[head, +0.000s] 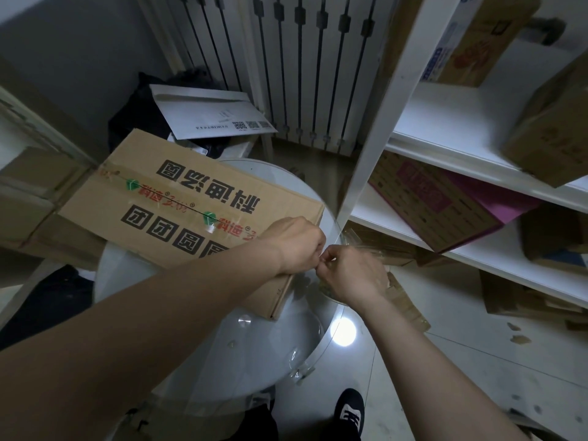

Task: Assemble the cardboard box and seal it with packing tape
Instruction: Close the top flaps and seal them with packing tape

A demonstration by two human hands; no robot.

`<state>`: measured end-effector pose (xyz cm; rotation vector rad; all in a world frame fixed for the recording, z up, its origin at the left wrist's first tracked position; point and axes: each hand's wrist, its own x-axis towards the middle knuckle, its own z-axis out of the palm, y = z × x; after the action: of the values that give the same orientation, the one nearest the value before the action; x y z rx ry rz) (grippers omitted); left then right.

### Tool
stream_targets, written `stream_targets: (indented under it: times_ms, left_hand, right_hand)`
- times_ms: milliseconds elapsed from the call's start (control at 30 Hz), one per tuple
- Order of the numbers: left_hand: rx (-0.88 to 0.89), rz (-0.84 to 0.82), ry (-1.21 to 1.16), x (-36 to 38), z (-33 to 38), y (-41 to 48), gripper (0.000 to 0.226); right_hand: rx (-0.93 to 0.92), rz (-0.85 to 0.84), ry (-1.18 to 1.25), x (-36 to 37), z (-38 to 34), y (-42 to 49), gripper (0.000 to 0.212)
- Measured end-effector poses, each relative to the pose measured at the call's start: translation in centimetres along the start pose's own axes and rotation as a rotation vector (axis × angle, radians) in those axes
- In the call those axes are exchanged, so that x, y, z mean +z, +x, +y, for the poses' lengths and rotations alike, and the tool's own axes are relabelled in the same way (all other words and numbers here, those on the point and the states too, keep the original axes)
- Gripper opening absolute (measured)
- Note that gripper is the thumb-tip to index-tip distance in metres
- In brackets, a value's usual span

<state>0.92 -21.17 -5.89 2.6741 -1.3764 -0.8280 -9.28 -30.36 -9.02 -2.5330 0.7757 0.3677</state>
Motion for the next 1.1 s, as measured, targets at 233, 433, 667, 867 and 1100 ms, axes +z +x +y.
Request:
stream_targets:
  times_ms: [233, 433, 667, 867, 1100]
  left_hand:
    - [-0.037, -0.006, -0.140, 1.0, -1.3, -1.6, 0.014]
    - [0.054, 0.050, -0.124, 1.6, -1.7, -1.2, 0.032]
    - [-0.021, 0.116, -0.160, 2.9, -2.1, -0.9, 0.094]
    - [-0.084, 0.079, -0.169, 3.3, -2.3, -1.3, 0.098]
    - [-0.166, 0.119, -0.306, 3.8, -4.1, -3.1, 0.093]
  right_hand:
    - [0.001, -0.039, 0.094, 0.9, -0.5, -0.8, 0.022]
    - [0.147, -0.069, 0.400, 2.1, 0.5, -1.0, 0.019]
    - [0.210, -0.151, 0.823, 2.8, 3.5, -0.8, 0.023]
    - [0.123, -0.252, 0.910, 1.7, 4.1, -0.4, 0.015]
    - [0.045, -0.256, 0.798, 3.8, 3.0, 0.8, 0.014]
